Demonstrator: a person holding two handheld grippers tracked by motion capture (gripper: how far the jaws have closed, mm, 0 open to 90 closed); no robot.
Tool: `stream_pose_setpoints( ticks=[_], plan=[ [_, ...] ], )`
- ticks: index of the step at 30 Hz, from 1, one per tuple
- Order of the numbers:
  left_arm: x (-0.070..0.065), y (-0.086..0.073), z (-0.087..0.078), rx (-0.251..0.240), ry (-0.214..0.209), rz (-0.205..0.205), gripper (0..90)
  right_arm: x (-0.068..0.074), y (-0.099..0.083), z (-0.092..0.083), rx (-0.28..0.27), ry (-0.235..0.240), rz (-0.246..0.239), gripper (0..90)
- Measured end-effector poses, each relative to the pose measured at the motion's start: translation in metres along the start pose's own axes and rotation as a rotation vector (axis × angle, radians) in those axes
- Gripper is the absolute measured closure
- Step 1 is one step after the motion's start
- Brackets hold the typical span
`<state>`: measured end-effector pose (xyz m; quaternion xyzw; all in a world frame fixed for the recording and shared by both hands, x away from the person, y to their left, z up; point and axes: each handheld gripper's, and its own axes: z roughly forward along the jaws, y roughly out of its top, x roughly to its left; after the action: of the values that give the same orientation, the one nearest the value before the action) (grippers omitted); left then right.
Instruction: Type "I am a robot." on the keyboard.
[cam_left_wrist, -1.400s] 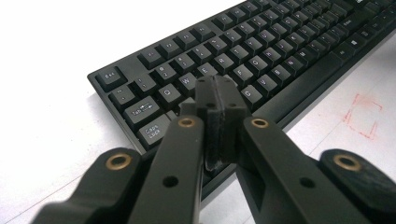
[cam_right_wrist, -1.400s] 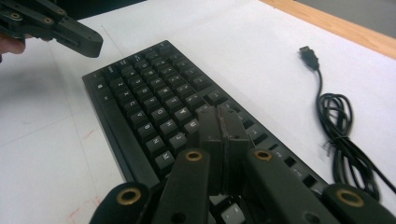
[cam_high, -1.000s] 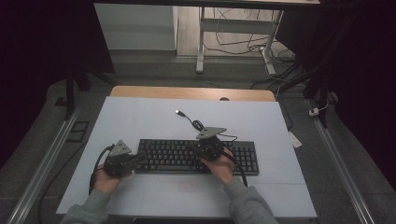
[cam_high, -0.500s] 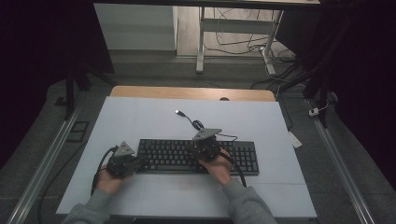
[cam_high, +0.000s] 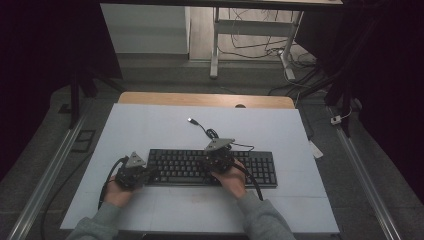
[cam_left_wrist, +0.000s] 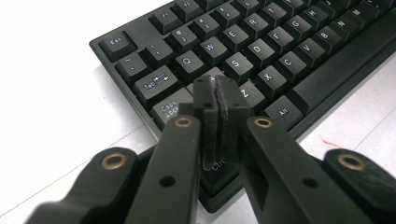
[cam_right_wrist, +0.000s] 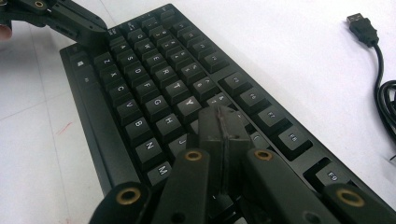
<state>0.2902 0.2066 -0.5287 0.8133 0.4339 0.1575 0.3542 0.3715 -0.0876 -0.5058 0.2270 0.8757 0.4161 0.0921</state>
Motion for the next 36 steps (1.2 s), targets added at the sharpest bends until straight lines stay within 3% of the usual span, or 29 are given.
stream_pose_setpoints(
  ticks=[36],
  plan=[
    [0.000, -0.001, 0.003, 0.013, -0.002, 0.000, 88.8, -0.005, -0.003, 0.015, 0.025, -0.033, -0.008, 89.6]
  ],
)
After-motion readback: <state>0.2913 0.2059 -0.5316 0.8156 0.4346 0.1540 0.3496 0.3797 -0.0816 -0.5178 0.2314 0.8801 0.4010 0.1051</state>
